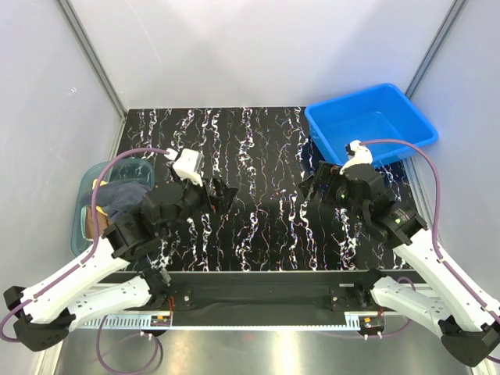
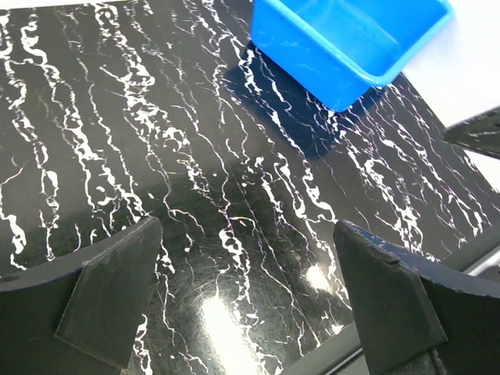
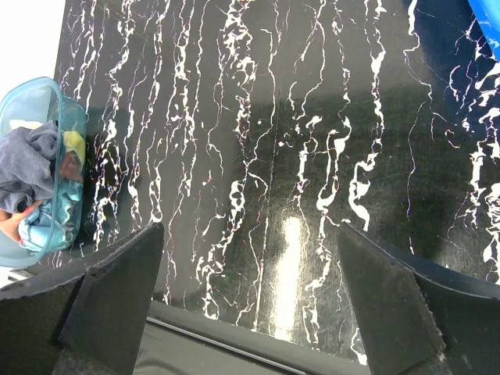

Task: Fold and stack the towels
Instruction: Grab crumpled towel

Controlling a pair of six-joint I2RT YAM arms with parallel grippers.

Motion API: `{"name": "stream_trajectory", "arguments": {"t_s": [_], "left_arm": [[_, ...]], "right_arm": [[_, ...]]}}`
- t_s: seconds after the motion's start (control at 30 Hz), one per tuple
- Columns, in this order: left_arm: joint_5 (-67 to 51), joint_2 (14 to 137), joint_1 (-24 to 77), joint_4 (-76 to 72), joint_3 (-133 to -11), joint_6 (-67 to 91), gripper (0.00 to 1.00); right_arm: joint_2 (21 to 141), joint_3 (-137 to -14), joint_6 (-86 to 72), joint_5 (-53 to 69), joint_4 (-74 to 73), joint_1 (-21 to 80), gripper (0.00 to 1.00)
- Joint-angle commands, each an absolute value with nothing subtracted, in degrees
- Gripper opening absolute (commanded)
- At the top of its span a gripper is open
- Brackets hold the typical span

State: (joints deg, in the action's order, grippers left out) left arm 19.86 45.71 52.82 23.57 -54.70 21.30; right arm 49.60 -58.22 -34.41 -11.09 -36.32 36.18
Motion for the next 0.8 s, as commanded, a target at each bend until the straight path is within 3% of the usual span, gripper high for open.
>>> {"name": "stream_trajectory", "arguments": {"t_s": [0.0,0.13,0.23,0.37,0.5,0.63,0.77], "left_arm": [[23.99,45.00,52.82,21.71,-54.58,22.85,0.99],[27.25,46.49,51.77,23.28,-56.76,24.87,0.99],[26.10,49.56,45.64,27.58,-59.40,27.15,0.99],[25.05,52.64,29.48,35.05,-62.66,31.11,0.99],[25.75,53.87,10.08,36.74,-61.61,32.34,0.97],[22.94,59.04,0.28,37.25,-59.59,35.06,0.92],[29.78,62.48,-1.65,39.29,-56.96,40.77,0.91]], "right_arm": [[49.39,-58.71,-35.33,-12.39,-35.16,36.56,1.00],[48.61,-58.27,-35.24,-12.57,-35.33,36.65,1.00],[47.99,-57.57,-34.98,-12.48,-35.07,36.65,1.00],[46.23,-56.69,-34.28,-11.34,-33.93,36.65,1.00],[43.34,-53.28,-30.24,-1.10,-28.49,36.65,1.00],[40.26,-50.45,-29.80,5.61,-22.95,36.65,1.00],[39.73,-50.80,-28.39,5.98,-23.81,36.74,1.00]]}}
